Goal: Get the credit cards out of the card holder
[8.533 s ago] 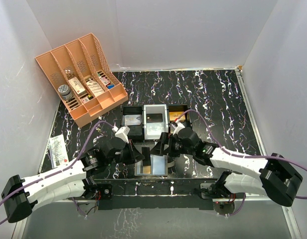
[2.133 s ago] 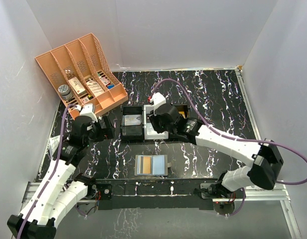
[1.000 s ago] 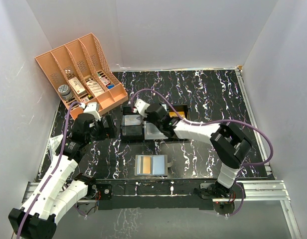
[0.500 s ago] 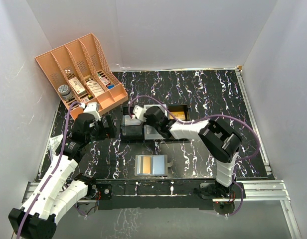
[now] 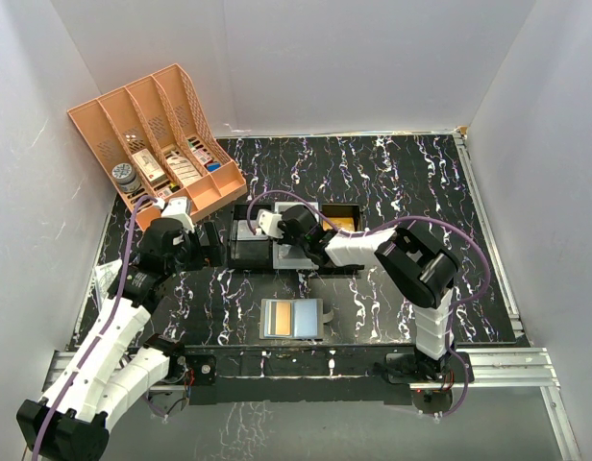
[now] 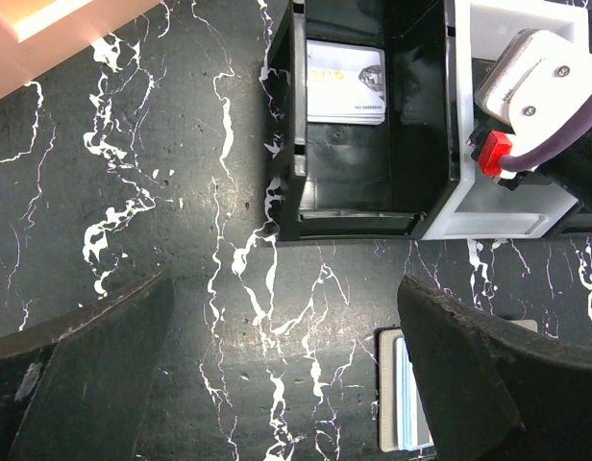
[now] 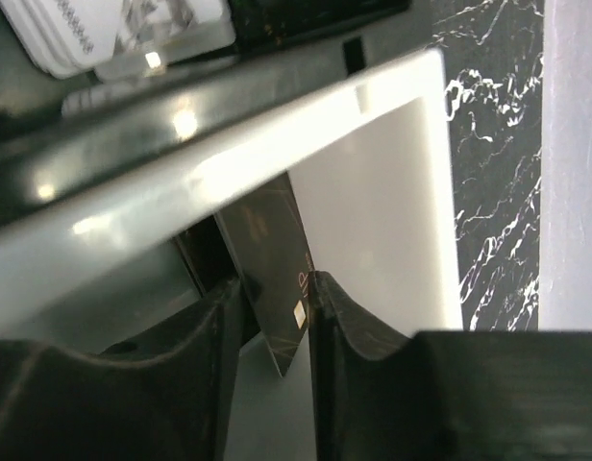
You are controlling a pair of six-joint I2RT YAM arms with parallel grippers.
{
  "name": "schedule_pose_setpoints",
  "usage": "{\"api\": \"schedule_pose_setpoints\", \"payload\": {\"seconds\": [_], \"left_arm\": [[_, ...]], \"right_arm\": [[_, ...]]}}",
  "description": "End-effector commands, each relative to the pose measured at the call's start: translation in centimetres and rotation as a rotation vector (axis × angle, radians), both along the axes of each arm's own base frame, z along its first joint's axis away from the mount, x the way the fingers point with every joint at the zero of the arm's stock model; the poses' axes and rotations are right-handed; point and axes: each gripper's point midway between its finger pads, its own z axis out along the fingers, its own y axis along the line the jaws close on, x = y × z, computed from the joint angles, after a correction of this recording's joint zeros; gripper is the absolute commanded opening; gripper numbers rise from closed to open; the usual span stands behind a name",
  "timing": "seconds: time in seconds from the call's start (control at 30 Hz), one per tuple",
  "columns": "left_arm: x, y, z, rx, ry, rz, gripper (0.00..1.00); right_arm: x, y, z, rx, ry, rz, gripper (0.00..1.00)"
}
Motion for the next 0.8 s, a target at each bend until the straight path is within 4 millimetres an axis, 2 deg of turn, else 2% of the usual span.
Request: {"api": "schedule_pose_setpoints", "payload": {"seconds": [0.0,0.2,0.53,0.77], "left_arm": [[0.3,0.1,0.3,0.011,-0.009,-0.001,0.99],[0.3,0.0,0.2,0.011,-0.001,-0.009,0.99],[0.3,-0.2,0.0,0.009,0.007,-0.019,0.99],[0.3,-0.4,-0.1,0.004,0.010,-0.028,0.99]], "right_arm": [[0.1,1.4,0.9,0.035,0.018,0.042,0.34],[0.4,1.8,1.4,0.064,0.025,0.034,0.38],[1.4,3.0,3.5,0.211,0.030,-0.040,0.41],[1.5,3.0,2.6,0.203,0.048,-0.060,0.41]]}}
